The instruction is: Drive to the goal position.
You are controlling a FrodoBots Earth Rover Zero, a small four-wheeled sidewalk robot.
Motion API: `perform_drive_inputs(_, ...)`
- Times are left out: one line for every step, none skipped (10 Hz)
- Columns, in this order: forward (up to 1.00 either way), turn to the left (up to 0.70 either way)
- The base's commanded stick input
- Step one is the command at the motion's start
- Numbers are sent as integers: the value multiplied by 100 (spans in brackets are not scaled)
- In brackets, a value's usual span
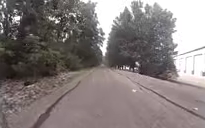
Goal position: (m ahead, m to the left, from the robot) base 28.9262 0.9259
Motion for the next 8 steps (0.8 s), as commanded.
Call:
perform_drive_inputs(70, 0)
perform_drive_inputs(70, 0)
perform_drive_inputs(70, 0)
perform_drive_inputs(70, 0)
perform_drive_inputs(70, 0)
perform_drive_inputs(70, 0)
perform_drive_inputs(70, 0)
perform_drive_inputs(70, 0)
